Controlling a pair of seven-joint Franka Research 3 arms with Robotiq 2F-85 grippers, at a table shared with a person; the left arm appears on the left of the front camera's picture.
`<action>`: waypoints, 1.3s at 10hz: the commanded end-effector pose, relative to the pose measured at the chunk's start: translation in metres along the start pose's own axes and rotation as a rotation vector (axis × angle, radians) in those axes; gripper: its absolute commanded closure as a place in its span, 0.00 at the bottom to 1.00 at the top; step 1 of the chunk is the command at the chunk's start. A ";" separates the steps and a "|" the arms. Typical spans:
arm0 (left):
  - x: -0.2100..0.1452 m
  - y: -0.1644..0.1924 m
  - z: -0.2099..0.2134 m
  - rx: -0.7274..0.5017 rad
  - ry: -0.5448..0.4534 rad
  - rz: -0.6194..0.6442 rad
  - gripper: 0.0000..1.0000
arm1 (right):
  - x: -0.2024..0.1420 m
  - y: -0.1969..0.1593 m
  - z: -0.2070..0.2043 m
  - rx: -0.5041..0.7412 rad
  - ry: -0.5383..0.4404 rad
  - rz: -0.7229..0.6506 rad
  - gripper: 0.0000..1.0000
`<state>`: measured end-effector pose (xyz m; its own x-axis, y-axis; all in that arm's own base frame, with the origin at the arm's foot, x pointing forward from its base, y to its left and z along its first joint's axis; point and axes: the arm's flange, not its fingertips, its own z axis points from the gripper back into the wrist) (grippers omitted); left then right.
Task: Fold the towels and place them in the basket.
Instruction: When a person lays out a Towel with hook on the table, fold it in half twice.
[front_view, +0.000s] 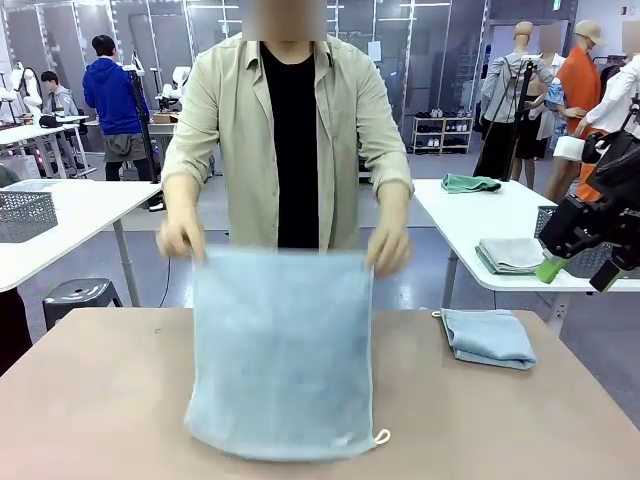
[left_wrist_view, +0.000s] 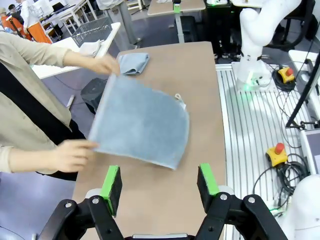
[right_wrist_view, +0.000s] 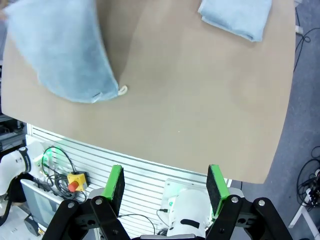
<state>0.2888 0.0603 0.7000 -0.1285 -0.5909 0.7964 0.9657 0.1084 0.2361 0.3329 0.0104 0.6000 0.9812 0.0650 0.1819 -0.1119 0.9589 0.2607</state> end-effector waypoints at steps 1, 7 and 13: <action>0.002 -0.001 -0.001 -0.001 -0.006 -0.008 0.22 | 0.002 -0.001 0.000 -0.002 -0.005 -0.009 0.18; 0.002 -0.001 -0.001 -0.001 -0.006 -0.008 0.22 | 0.002 -0.001 0.000 -0.002 -0.005 -0.009 0.18; 0.066 0.003 -0.086 0.000 0.371 0.055 0.22 | 0.049 0.075 -0.020 -0.180 0.046 0.318 0.17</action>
<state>0.2995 -0.0284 0.7062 -0.0458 -0.7792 0.6252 0.9638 0.1302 0.2328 0.3586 0.0796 0.6069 0.9457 0.2751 0.1730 -0.2952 0.9499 0.1032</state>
